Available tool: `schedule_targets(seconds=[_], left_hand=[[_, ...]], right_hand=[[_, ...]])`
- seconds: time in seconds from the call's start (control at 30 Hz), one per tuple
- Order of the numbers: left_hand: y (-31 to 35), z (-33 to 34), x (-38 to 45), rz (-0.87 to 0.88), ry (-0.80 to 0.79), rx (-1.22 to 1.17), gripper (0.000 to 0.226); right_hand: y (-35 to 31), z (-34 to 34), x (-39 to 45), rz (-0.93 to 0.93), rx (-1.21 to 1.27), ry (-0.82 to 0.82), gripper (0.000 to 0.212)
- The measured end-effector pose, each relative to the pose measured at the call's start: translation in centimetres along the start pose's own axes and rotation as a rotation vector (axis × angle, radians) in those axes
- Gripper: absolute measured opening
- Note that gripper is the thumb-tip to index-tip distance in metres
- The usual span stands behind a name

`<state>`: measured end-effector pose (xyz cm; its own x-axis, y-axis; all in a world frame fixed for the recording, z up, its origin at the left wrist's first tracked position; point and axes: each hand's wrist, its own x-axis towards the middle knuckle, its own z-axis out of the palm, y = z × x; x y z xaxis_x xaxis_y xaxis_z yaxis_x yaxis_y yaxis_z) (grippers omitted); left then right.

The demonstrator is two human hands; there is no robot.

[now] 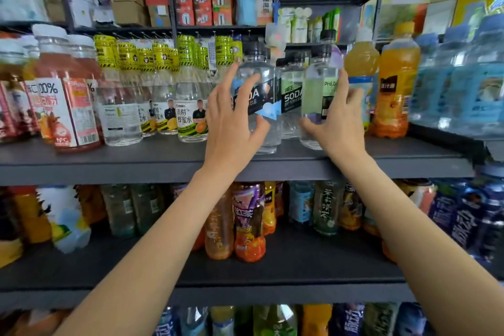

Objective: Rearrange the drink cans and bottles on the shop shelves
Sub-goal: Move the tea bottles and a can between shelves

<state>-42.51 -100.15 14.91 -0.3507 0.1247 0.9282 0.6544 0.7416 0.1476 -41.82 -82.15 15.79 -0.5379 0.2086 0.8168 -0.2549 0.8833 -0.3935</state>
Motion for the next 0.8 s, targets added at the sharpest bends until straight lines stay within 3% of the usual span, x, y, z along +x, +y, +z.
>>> schedule_targets(seconds=[0.07, 0.13, 0.2, 0.3, 0.4, 0.5, 0.8], left_hand=[[0.1, 0.0, 0.0, 0.006, 0.003, 0.002, 0.056], [0.0, 0.0, -0.1, 0.008, 0.012, 0.011, 0.057], [-0.1, -0.1, -0.1, 0.005, 0.011, 0.016, 0.057], [0.0, -0.2, -0.3, 0.005, -0.005, -0.001, 0.059], [0.1, -0.4, -0.5, 0.007, -0.033, -0.035, 0.061], [0.1, -0.6, -1.1, -0.007, -0.07, -0.086, 0.062], [0.2, -1.7, -2.9, -0.11, -0.134, -0.101, 0.058]], right_hand=[[0.0, 0.1, -0.4, -0.046, -0.045, 0.02, 0.098], [0.0, -0.2, -0.7, -0.074, 0.105, -0.053, 0.085], [0.0, -0.4, -0.9, -0.062, 0.248, -0.114, 0.065], [0.3, -0.1, -0.6, 0.036, 0.275, -0.194, 0.049], [-0.1, 0.0, 0.0, 0.223, 0.28, -0.269, 0.065], [-0.7, 0.8, 0.2, 0.25, 0.069, -0.264, 0.089], [-1.4, 0.4, -0.3, 0.223, -0.069, -0.345, 0.083]])
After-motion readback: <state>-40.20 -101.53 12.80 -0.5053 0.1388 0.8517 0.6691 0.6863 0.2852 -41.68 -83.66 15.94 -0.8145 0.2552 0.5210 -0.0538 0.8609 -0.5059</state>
